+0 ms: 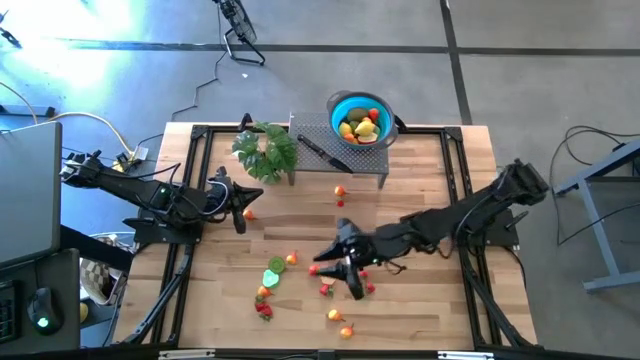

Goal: Pick & Place Fruit
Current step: Put the red strawberry in the blue bowl on the shelf

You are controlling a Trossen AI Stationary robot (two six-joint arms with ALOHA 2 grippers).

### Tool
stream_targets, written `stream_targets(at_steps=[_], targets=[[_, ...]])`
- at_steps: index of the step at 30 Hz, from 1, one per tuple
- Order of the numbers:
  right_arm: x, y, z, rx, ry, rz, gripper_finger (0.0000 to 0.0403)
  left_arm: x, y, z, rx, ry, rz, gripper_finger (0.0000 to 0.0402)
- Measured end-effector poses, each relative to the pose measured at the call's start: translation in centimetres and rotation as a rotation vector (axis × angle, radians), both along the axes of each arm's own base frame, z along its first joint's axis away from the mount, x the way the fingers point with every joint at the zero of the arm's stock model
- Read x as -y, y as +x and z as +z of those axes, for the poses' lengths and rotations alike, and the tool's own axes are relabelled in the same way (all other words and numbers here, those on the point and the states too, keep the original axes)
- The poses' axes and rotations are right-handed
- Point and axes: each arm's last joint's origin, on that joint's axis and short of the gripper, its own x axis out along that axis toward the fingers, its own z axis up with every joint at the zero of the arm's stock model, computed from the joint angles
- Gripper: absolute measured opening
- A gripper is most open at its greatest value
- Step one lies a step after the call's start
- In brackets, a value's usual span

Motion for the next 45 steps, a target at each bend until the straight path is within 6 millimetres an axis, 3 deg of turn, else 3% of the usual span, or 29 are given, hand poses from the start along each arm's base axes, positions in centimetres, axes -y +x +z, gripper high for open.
stream_targets(at_steps=[7,24,36,45], targets=[[-1.7,0.4,-1.5,-0.183,-0.063,0.082,0.0155,0.0,-0.1,-0.2,-0.022,0.007,-0.001,0.0000],[-1.9,-3.7,-5.6,-0.789,-0.112,0.097,0.0155,0.0,-0.1,-0.2,-0.022,0.006,-0.004,0.0000],[-2.1,-4.6,-6.0,-0.895,-0.089,0.085,0.0155,0.1,0.0,-0.2,-0.025,-0.003,-0.038,0.0000],[-3.8,-6.7,-6.4,-0.949,-0.191,0.033,0.0155,0.1,0.0,-0.2,-0.025,-0.003,-0.038,0.0000]])
